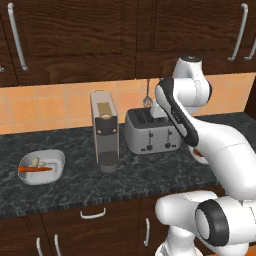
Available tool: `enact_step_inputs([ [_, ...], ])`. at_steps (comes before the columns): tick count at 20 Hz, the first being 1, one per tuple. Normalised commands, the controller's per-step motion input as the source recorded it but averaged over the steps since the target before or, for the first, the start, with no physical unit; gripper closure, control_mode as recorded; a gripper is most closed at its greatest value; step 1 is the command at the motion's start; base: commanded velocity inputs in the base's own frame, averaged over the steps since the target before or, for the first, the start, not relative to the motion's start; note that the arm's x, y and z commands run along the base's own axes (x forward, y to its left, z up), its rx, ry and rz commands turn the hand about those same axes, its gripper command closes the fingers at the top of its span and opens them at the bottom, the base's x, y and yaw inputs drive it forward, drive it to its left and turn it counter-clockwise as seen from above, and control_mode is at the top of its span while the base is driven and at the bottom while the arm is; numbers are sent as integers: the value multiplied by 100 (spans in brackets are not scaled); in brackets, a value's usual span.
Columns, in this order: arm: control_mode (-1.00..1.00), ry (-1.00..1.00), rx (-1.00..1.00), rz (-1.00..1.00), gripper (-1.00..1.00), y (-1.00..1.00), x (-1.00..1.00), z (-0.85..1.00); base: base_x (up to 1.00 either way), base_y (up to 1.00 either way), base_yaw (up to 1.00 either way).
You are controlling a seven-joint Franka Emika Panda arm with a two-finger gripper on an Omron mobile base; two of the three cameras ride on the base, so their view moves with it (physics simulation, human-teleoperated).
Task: Take the meat container that has the chicken drumstick and place it on the second highest rack of the freezer. Then take the vegetable container that has the carrot and mushroom and place it on the highest rack of the freezer.
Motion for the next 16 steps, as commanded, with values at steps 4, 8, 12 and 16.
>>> enact_step_inputs([
  [4,-100,-7,8,-4,-100,-36,-52,-5,0,0,0],
  [8,-100,-22,21,-32,-100,-100,-67,-14,0,0,0],
  [12,-100,-19,4,-44,-100,-100,-1,-9,0,0,0],
  [16,-100,-6,0,-47,-100,-100,14,-4,0,0,0],
])
